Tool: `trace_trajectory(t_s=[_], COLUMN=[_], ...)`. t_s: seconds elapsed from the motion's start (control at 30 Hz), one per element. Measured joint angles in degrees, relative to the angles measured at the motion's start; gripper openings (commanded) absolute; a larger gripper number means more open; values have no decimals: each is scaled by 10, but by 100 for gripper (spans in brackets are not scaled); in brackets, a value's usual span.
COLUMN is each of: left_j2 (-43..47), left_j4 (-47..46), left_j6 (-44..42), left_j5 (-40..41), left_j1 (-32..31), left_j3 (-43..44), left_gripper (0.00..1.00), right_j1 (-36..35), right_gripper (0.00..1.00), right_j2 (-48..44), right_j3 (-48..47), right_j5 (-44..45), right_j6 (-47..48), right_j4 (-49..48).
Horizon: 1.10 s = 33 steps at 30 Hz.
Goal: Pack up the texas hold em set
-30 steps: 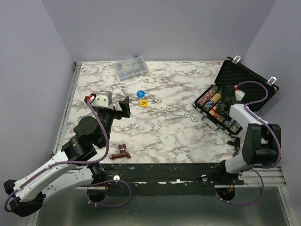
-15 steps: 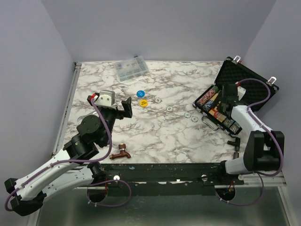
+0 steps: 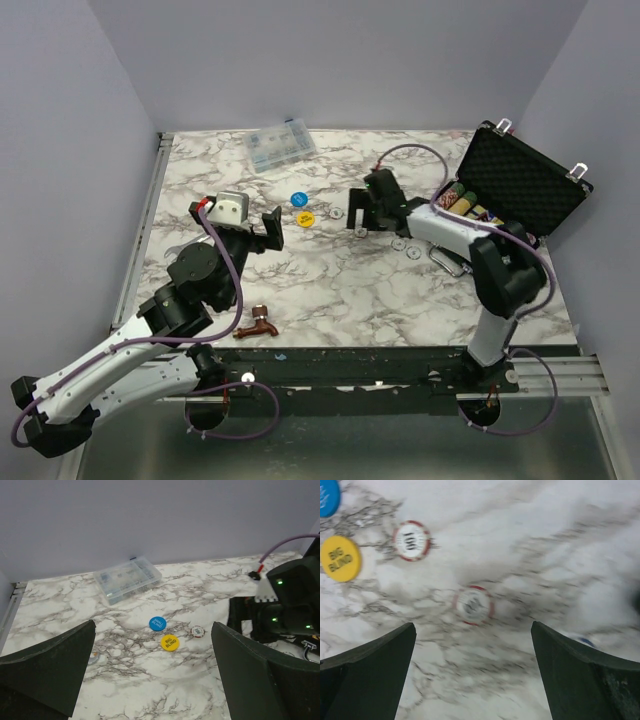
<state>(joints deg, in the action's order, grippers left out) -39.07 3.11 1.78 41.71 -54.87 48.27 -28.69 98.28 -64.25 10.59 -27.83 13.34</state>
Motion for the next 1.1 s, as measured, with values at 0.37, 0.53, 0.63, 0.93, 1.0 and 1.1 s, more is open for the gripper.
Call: trace_trajectory(t_s=[0.37,0.53,0.63,0.93,1.0,1.1], left_j2=[-1,3,6,5,4,2], left_j4=[0,0,0,0,0,0], left_j6=[-3,-2,-2,-2,-2,-2], left_j5=[0,0,0,0,0,0], left_j1=[0,0,0,0,0,0], left_j3=[0,0,0,0,0,0], left_gripper=[99,99,99,99,99,99], right_j1=[-95,-95,-98,-132,-138,-143], right_gripper=[99,99,99,99,96,91], right_j2=[389,426,426,438,439,442], right_j3=[-541,-602,-603,-620,-620,-622], right_j5=[-67,-64,-63,-26,-22,-16], right_j6=[35,50,58,90,94,99], right_j4=[204,279,292,291,282,269])
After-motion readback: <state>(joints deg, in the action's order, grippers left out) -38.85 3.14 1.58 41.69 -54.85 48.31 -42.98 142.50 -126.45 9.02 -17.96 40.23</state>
